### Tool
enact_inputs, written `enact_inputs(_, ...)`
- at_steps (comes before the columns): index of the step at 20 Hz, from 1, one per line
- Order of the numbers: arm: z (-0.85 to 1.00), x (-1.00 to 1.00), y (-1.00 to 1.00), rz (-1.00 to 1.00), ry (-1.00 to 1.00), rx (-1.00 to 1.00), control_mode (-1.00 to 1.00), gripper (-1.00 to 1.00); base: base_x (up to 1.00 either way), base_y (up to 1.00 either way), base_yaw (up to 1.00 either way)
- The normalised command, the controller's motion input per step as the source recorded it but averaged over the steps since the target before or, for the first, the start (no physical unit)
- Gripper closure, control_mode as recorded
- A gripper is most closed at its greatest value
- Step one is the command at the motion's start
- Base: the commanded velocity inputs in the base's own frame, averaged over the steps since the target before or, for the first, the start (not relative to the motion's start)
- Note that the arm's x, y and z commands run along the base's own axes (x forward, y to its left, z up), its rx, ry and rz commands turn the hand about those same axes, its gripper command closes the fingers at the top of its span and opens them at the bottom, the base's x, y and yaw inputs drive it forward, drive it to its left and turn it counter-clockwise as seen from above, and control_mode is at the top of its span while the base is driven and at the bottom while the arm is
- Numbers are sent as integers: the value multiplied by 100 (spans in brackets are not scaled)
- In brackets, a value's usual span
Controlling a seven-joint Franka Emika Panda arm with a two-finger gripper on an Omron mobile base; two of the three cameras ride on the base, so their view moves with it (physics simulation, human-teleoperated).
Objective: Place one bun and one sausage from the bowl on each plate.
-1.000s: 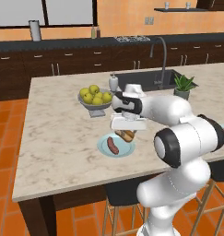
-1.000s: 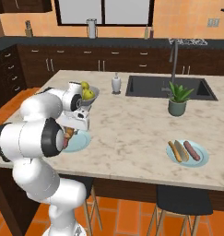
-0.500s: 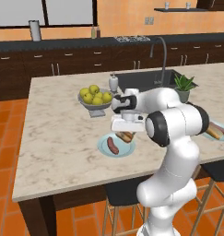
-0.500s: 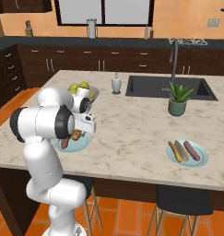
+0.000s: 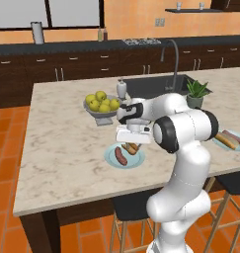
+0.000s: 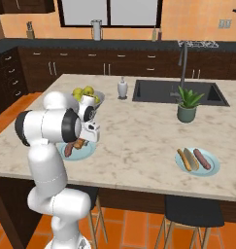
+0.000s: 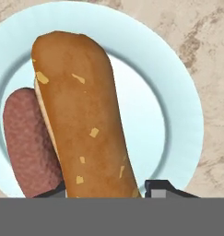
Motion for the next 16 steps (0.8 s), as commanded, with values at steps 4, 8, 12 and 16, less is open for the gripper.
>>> enact_inputs(4,0,0,0,-4,0,0,-100,-100,0,0,0)
enact_inputs(8,2,0,0,-3,1,0,-100,-100,0,0,0)
enact_inputs(12,26,-16,1,0,0,0,-100,-100,0,0,0)
enact_inputs(16,84,-42,11,1,0,-3,-100,-100,0,0,0)
